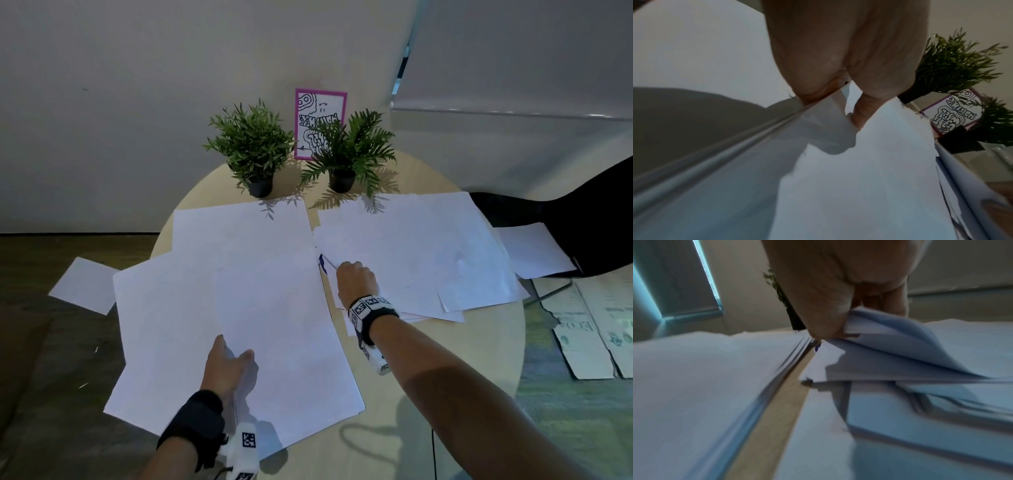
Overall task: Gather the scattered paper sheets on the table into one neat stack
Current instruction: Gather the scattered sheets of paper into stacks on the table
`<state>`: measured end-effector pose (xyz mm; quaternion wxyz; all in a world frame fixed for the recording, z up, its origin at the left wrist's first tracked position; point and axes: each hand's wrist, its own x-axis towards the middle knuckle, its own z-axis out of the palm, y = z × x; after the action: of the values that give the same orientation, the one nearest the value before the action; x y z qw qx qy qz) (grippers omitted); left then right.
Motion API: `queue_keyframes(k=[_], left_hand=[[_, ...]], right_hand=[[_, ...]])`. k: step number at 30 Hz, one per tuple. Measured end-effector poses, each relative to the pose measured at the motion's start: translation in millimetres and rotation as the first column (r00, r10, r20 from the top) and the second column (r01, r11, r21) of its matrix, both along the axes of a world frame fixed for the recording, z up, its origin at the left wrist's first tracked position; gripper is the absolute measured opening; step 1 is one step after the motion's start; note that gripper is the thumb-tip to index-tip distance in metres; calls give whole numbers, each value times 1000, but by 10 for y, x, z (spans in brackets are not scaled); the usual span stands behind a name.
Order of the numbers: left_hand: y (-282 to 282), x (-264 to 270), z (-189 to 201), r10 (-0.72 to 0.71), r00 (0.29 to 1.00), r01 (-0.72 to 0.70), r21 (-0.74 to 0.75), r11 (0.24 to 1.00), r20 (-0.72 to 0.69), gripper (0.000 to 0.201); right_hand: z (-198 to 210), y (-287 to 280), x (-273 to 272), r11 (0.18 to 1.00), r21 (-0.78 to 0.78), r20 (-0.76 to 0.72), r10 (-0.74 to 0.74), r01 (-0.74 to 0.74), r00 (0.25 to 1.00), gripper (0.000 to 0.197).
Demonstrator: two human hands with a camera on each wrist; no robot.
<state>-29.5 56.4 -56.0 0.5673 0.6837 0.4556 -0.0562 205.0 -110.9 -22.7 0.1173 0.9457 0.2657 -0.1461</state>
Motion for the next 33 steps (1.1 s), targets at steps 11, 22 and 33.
queue_keyframes(k=[11,22,33], left_hand=[[78,-19,49,202,978,-209,-309,928,-55,79],[96,11,114,135,989,-145,-250,957,-57,85],[-59,26,112,-10,999,11,14,1000,-50,37]], right_hand=[[80,-439,-862,820,501,280,149,-277,948,62],[-491,-1029,-1758,677,377,-27,690,-632,723,80],[-329,-986,-1508,772,478,-114,528,-419,842,93]])
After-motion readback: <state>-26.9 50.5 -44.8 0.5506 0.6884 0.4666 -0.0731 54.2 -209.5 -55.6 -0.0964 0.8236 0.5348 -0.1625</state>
